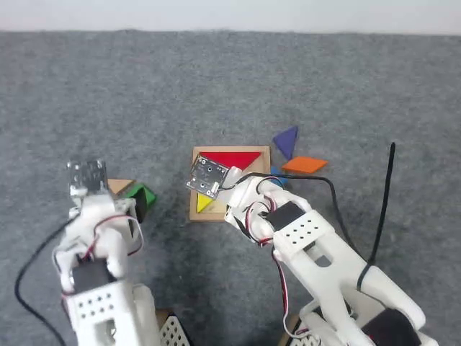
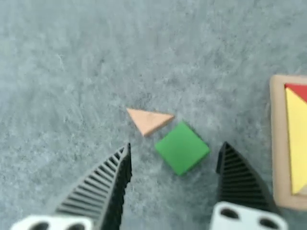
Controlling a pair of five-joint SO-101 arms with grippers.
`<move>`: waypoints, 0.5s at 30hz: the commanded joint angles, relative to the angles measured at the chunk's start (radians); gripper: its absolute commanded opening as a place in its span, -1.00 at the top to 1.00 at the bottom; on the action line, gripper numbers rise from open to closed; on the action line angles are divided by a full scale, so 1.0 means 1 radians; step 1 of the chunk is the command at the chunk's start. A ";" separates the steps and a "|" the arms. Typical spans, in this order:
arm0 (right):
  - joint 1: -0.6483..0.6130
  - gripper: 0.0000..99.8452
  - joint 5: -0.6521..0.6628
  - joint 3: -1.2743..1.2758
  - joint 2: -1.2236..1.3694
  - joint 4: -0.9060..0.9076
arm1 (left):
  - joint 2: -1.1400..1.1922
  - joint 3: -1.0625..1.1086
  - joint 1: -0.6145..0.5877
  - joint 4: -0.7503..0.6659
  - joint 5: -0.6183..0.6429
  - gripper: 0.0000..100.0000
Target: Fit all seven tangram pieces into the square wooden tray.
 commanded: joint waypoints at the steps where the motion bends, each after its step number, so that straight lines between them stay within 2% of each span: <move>1: -0.008 0.98 -0.011 -0.009 0.008 -0.022 | 0.270 -0.173 -0.002 -0.040 0.097 0.44; 7: -0.008 0.98 -0.008 -0.009 0.008 -0.022 | 0.658 -0.392 -0.035 -0.031 0.276 0.44; 15: -0.008 0.98 -0.008 -0.009 0.008 -0.022 | 1.046 -0.621 -0.104 -0.029 0.351 0.44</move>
